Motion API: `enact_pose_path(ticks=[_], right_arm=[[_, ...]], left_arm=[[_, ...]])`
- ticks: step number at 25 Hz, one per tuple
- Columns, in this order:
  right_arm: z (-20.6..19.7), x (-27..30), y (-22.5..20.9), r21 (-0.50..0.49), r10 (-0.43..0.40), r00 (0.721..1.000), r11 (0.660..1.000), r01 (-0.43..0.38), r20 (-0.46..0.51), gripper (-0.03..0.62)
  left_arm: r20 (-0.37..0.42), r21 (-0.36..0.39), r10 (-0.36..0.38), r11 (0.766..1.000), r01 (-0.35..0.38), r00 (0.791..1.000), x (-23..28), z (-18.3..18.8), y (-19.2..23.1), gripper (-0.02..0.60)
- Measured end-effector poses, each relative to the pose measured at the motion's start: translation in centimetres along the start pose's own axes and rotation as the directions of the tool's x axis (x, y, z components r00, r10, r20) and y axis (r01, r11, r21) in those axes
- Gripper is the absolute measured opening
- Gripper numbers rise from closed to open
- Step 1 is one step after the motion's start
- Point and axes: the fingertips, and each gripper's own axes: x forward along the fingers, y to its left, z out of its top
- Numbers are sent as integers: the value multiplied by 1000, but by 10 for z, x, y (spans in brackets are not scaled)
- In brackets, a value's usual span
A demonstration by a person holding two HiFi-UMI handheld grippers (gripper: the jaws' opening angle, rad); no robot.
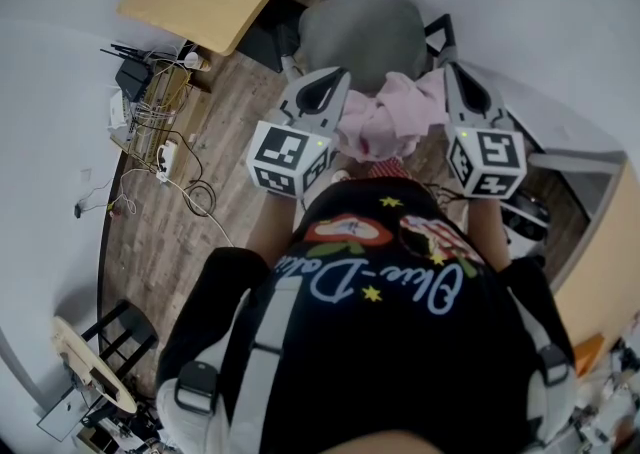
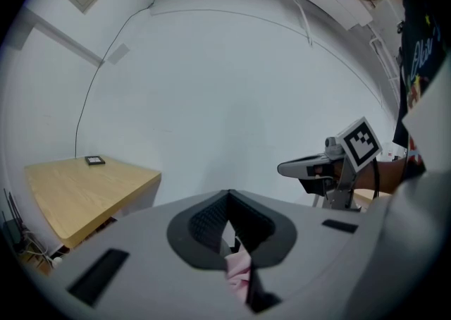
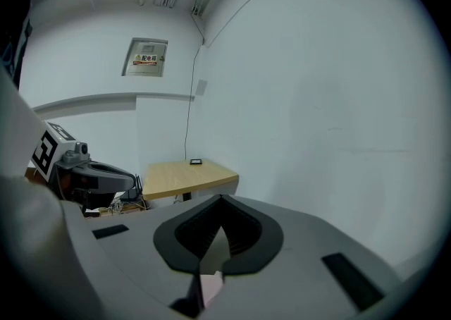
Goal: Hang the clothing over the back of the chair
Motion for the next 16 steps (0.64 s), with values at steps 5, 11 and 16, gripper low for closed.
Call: enact_pose_path(ticks=[5,11,16], right_arm=[[1,-2,-2,0,-7,1000,1000,7,-5,0],[-1,-4,-6,2,-8,1000,1000,8,-8,0],[-4,-3,-10,0,-8,1000,1000,8,-12,0]], left_arm=[[3,-5,-2,1000,2,1000,1,3,-1,2],[3,-3,-4,1000,4,1000,3,2,-4,2],[4,-4,-2,1000,2,1000,7,1,-6,2]])
